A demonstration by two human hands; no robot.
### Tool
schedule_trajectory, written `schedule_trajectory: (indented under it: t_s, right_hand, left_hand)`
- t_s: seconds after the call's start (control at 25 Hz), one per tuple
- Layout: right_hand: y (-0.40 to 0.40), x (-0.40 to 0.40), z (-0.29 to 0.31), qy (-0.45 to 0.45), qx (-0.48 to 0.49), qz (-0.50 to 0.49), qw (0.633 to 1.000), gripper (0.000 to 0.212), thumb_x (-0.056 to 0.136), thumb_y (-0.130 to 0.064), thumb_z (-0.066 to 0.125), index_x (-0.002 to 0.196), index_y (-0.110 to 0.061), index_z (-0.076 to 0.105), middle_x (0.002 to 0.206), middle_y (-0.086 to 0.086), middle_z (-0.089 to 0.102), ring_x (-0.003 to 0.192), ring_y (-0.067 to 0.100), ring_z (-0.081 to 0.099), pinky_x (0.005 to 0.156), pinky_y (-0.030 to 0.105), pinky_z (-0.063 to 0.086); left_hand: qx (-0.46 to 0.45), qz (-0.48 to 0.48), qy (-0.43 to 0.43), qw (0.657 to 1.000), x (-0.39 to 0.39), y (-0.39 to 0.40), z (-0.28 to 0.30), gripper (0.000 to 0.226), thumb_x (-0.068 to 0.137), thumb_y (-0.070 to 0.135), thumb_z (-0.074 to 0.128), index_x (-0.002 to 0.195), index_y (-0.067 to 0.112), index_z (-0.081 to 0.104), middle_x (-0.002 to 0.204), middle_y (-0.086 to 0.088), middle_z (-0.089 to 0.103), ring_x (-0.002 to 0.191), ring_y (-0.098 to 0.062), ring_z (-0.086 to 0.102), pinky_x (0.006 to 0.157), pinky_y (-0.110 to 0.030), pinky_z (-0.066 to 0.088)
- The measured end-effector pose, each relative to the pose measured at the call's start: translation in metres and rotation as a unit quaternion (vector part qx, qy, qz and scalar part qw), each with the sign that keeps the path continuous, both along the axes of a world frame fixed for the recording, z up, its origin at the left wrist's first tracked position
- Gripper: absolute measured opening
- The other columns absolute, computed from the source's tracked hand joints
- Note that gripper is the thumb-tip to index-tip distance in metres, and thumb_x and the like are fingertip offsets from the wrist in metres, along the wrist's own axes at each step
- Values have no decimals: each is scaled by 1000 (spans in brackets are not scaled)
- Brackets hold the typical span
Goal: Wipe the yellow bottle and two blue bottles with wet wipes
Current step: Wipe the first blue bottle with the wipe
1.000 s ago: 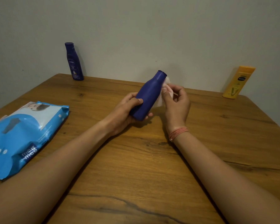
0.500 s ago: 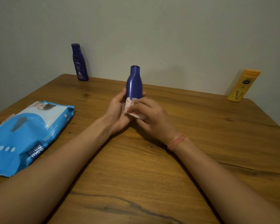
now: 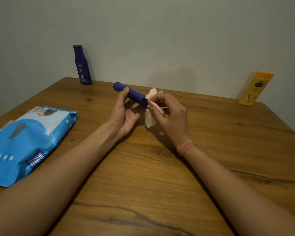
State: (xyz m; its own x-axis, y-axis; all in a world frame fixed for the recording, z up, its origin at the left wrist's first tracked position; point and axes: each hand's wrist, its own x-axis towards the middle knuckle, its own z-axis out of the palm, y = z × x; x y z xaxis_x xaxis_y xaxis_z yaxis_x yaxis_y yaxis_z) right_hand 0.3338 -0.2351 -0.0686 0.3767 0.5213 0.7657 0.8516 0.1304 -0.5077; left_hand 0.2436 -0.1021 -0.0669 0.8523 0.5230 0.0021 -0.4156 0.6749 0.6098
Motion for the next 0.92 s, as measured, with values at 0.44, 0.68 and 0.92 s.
schedule_trajectory:
  t_s: [0.44, 0.68, 0.92]
  right_hand:
    - [-2, 4, 2, 35, 3, -27, 999, 28, 89, -14, 67, 117, -11, 64, 110, 2, 66, 98, 4, 58, 83, 16, 52]
    - [-1, -3, 2, 30, 19, -8, 999, 22, 89, -11, 67, 111, -10, 66, 108, -1, 66, 97, 5, 60, 82, 18, 53]
    - [-4, 3, 4, 99, 0, -46, 994, 21, 90, -13, 66, 111, -13, 65, 108, -2, 65, 97, 5, 60, 85, 22, 55]
  left_hand:
    - [-35, 20, 2, 999, -6, -3, 5, 35, 89, 7, 55, 123, 7, 46, 129, -26, 56, 116, -40, 62, 98, -51, 51]
    - [-39, 26, -24, 999, -8, -2, 8, 56, 79, 6, 56, 132, 6, 40, 139, -28, 46, 121, -40, 57, 100, -50, 51]
    - [-27, 33, -29, 999, -8, -4, 5, 66, 75, 7, 56, 138, 5, 37, 129, -26, 50, 117, -37, 58, 98, -46, 52]
